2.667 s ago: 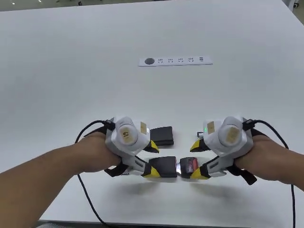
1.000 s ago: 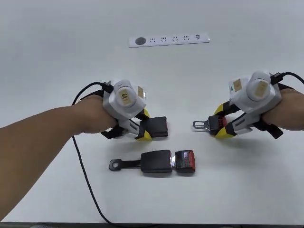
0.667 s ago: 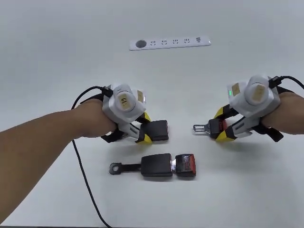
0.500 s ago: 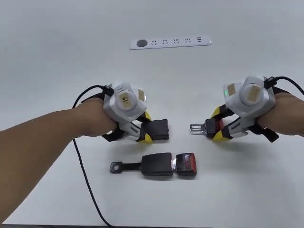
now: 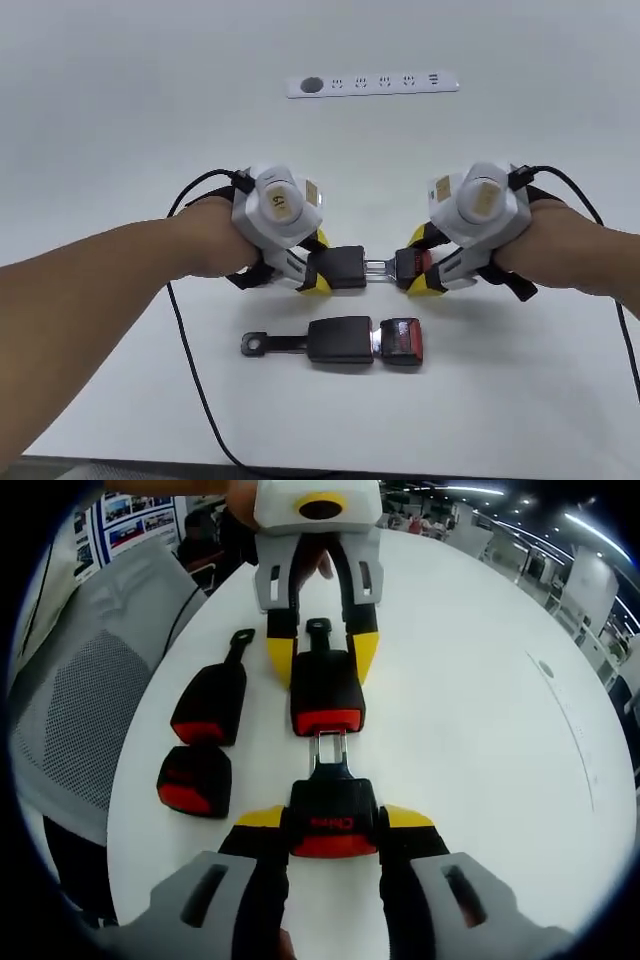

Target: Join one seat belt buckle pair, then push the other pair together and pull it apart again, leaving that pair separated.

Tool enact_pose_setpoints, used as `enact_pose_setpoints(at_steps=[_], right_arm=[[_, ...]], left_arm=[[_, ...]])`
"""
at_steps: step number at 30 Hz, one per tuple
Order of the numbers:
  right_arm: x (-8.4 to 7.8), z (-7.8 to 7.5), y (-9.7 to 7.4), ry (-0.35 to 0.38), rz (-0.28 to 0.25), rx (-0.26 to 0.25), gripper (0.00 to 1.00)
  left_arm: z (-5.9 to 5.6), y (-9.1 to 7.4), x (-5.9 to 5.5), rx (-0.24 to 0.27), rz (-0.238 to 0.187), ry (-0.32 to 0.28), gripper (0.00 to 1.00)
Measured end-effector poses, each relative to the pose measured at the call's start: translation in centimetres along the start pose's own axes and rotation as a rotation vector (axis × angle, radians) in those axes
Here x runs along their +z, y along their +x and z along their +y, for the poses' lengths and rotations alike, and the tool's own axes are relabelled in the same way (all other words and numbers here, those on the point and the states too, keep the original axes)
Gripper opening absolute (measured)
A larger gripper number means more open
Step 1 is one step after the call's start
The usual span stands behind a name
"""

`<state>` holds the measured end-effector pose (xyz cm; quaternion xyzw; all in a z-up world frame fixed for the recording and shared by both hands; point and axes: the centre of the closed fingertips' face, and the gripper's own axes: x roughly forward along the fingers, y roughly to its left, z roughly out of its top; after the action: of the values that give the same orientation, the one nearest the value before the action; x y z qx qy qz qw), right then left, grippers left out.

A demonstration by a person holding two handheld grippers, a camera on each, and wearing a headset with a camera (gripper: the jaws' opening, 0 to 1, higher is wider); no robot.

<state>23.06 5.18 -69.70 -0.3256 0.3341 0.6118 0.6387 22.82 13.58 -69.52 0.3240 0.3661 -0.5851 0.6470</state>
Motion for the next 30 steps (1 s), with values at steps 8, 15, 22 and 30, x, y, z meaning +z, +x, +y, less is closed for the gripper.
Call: enact_pose_setpoints(at_steps=[8,15,22,30], right_arm=[[0.5,0.4,-0.2,-0.023,0.004,-0.017,0.34],[1.1,0.4,0.4,-0.025,-0.024,-0.008,0.34],[1.1,0.3,0.4,-0.004,-0.067,0.015,0.33],[1.6,0.4,0.7,-0.005,-0.059,0.001,0.32]], left_arm=[[0.0,0.0,0.0,0.001,0.008,0.001,0.33],[0.0,0.1,0.0,-0.005,0.002,0.026,0.33],[0.0,0.2,-0.1,-0.018,0.002,0.033,0.33],[-0.3,0.1,0.4,-0.014,-0.021,0.026,0.32]])
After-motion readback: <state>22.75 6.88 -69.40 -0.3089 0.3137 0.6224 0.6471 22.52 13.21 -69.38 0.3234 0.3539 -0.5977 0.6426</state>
